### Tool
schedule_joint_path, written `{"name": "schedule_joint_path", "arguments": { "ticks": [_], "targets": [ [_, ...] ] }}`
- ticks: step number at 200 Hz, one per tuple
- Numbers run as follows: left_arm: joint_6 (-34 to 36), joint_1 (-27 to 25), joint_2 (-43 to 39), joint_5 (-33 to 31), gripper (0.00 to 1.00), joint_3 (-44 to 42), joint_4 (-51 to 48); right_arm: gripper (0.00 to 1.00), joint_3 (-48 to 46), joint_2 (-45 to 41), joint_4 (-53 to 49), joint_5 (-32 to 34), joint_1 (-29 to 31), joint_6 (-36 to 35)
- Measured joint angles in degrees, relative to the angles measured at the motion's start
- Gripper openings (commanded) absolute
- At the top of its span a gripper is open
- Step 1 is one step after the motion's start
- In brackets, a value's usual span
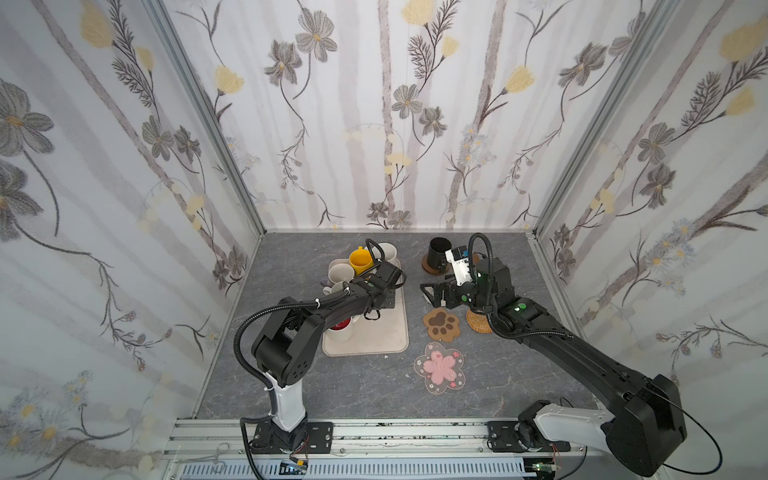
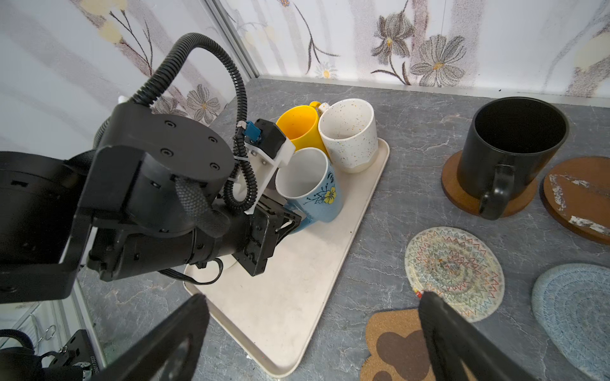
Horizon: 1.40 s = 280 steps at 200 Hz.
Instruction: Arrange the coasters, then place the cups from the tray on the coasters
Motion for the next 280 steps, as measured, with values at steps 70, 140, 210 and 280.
{"name": "schedule_joint_path", "arguments": {
  "ticks": [70,140,210,280],
  "targets": [
    [1.55,-0.90,-1.27,0.42,0.00,0.52,-2.21,1.00,-0.61,-0.07,0.02,0.37,-0.81,0.07],
    [4.00,-5.25,-4.09,1.14,0.00,5.25,-3.48,1.00,-3.10,-3.17,0.13,0.33,-6.23,1.79],
    [6.03,-9.27,4.61,2.45,0.00,17.42,-3.54,1.00,-12.07,-12.50,3.74,-0.07,-15.34,6.19],
    [6.43,-11.32,13.92,4.11,0.00,26.77,-3.65,1.00,-18.60,-16.59,8.22,-3.34,-23.74,10.29]
  ]
}}
